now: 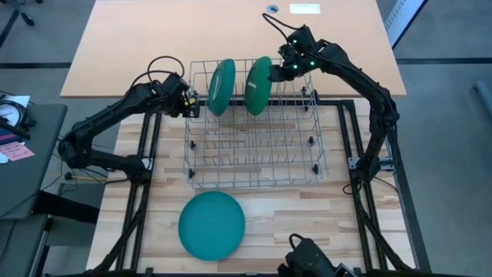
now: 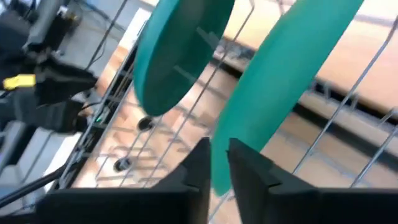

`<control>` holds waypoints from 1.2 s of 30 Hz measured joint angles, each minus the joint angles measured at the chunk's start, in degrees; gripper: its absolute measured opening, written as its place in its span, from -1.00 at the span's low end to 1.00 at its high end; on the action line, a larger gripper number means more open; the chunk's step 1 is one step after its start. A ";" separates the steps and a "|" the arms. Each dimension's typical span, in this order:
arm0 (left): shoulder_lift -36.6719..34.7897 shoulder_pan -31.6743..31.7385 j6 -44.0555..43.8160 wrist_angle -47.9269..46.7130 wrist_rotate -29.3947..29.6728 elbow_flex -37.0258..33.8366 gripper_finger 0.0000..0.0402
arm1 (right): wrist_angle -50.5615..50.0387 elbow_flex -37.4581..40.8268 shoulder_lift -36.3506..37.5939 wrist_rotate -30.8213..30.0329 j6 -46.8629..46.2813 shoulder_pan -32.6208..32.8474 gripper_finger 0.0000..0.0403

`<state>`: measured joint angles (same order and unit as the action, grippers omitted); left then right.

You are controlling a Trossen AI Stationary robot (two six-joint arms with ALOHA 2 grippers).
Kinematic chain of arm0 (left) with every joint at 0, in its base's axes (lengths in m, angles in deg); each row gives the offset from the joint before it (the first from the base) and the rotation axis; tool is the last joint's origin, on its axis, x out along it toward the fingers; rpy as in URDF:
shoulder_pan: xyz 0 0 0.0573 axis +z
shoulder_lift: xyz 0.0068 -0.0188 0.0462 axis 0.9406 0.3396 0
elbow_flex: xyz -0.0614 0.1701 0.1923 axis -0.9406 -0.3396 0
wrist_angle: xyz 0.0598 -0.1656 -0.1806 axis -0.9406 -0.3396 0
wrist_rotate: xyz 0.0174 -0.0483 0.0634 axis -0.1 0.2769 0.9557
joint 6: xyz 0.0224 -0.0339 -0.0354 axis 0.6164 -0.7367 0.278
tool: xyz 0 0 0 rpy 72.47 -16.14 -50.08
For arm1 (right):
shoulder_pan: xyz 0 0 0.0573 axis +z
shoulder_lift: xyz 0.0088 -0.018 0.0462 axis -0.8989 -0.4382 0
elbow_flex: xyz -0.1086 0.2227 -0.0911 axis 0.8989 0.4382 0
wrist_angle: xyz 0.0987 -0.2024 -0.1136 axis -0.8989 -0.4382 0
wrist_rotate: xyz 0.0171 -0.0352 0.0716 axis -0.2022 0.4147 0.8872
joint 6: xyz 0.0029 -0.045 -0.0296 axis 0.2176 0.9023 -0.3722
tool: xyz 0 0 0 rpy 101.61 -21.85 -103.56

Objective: Sort dishes
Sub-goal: Put the green plate in the dish rack

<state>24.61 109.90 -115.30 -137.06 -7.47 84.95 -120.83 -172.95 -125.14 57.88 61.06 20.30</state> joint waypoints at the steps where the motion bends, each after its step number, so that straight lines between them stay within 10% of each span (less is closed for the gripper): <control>1: 0.00 -0.01 0.00 0.00 0.01 0.00 -0.27 | 0.50 -0.02 -0.26 -0.20 -0.02 0.14 -0.81; 14: -0.02 -0.02 -0.04 -0.08 -0.13 0.00 -0.27 | 0.33 -0.37 -1.15 1.84 -4.81 0.74 -0.92; 29: -0.02 0.17 1.66 -0.04 -0.03 0.00 -0.27 | 0.88 4.39 1.55 1.92 -5.18 -3.73 0.03; 36: -0.02 0.17 1.68 -0.02 0.01 0.00 -0.27 | 5.74 6.80 1.61 3.45 -5.18 -2.66 0.13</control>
<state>24.58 110.07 -113.62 -137.08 -7.46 84.94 -115.09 -166.15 -123.54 61.33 55.88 17.64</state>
